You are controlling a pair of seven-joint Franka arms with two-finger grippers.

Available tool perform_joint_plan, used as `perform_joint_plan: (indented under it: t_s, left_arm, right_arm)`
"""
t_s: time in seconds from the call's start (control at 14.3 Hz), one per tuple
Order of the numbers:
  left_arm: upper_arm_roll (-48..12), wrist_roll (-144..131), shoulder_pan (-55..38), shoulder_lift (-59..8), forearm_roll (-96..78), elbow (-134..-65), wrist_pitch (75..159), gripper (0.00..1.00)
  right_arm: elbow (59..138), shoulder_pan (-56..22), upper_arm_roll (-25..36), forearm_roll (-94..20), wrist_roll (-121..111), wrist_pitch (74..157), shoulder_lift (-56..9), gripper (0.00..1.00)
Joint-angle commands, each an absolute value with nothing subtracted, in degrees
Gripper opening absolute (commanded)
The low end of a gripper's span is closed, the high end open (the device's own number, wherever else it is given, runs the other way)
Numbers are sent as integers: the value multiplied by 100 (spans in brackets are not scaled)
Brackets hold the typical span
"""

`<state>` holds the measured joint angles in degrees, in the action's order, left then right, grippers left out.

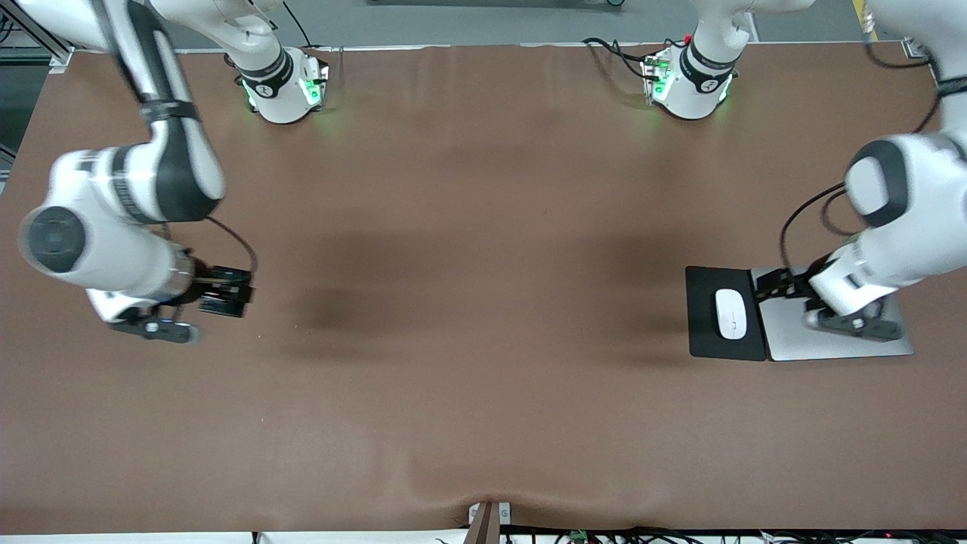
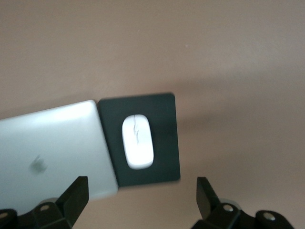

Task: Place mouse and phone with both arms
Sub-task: 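Release the mouse and raise the left gripper while the right gripper carries the phone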

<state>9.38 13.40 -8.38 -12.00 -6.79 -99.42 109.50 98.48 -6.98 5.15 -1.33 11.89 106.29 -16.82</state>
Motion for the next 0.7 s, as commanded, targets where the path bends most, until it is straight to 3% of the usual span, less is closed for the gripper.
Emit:
perform_joint_plan:
  t_s: [0.0,0.28,0.63]
  left_arm:
    - [643,872,-800,-968,-248,-9073,9602,100]
    - [238,274,-800,-283,17,-9052,8914,100]
    - [-228,-342,-738,105,149,-9351,8701,100]
  right_arm:
    - [10299,-135,387,-141,548,10538,-1328,0]
    - [10870,369,387,-141,202,10792,-1230,0]
    - [12320,641,387,-141,-158,12574,-1222,0]
